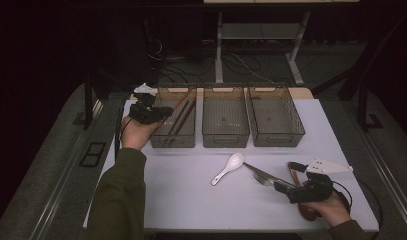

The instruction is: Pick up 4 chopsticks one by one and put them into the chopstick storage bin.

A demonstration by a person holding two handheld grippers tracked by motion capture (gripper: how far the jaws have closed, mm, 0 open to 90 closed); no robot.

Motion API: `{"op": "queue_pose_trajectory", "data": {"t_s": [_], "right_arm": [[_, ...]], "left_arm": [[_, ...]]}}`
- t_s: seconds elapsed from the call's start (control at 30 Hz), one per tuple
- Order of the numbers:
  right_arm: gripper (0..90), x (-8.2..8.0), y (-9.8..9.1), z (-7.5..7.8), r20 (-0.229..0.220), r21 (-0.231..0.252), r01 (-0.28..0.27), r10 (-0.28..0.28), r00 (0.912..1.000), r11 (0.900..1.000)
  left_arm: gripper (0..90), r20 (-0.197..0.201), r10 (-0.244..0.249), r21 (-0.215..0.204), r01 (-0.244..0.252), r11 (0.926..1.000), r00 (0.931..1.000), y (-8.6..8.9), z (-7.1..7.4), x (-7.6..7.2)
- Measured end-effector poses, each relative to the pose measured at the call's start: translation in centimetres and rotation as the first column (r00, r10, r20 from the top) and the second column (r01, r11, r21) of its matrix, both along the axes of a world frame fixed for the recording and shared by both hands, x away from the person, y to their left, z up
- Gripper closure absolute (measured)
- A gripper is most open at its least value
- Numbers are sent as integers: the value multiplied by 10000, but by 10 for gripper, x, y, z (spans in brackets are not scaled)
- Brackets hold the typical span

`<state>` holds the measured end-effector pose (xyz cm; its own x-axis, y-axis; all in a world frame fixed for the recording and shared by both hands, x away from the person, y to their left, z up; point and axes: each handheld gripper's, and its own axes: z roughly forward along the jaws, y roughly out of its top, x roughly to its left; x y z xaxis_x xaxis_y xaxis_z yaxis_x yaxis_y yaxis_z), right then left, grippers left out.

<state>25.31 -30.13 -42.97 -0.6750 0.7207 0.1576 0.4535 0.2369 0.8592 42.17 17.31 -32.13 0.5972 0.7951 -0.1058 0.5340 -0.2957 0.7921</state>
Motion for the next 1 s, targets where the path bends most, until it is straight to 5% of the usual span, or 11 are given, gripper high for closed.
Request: {"op": "queue_pose_trajectory", "data": {"t_s": [0.27, 0.53, 0.57, 0.73, 0.8, 1.0], "right_arm": [[27, 0, -1, 1, 33, 150, 38, -39, 10000, 9999], [27, -1, 0, 0, 14, 120, -168, 168, 9999, 9998], [27, -1, 0, 0, 20, 122, -180, 180, 9998, 9998], [27, -1, 0, 1, 6, 220, -198, 198, 9998, 9996], [27, -2, 0, 1, -2, 235, -177, 177, 9998, 9996], [27, -2, 0, 1, 22, 254, -204, 204, 9998, 9995]], "left_arm": [[843, -42, 700, -185, -701, 9974, 9975, -1, 0, 27], [843, -134, 1259, 111, -1258, 9920, 9919, -5, -15, 55], [843, -281, 1187, -134, -1192, 9928, 9925, -5, -18, 58], [842, -100, 1240, 108, -1239, 9922, 9922, -12, -30, 65], [842, -236, 1163, -267, -1169, 9928, 9929, -12, -33, 68], [842, -267, 1191, 254, -1184, 9926, 9925, -17, -43, 73]]}}
